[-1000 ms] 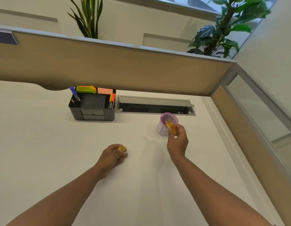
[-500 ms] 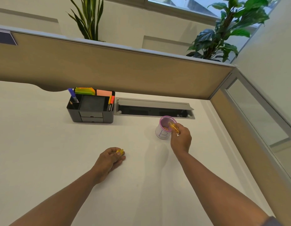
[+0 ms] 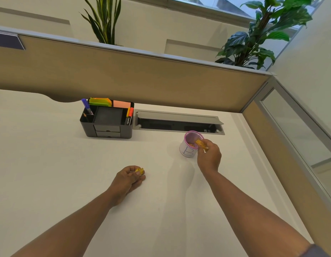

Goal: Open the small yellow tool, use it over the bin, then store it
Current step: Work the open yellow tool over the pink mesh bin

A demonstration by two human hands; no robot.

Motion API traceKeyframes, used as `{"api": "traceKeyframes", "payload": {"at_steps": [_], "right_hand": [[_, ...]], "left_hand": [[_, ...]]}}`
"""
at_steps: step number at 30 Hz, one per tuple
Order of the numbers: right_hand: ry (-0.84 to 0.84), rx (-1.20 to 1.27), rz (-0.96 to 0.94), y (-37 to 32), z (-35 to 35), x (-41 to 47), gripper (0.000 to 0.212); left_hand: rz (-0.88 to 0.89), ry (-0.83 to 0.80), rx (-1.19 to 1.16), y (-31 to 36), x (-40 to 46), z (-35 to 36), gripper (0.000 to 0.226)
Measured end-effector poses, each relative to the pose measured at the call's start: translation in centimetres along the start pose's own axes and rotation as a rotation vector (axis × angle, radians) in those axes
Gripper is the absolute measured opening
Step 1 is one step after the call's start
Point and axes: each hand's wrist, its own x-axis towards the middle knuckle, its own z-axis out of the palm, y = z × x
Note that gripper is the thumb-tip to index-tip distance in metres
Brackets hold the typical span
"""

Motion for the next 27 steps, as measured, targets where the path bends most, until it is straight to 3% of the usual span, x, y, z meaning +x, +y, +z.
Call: {"api": "traceKeyframes", "payload": {"at_steps": [27], "right_hand": [[0.000, -0.029, -0.037, -0.65, -0.03, 0.26, 0.032]], "left_hand": [[0.000, -0.004, 0.000, -0.09, 0.15, -0.14, 0.024]]}}
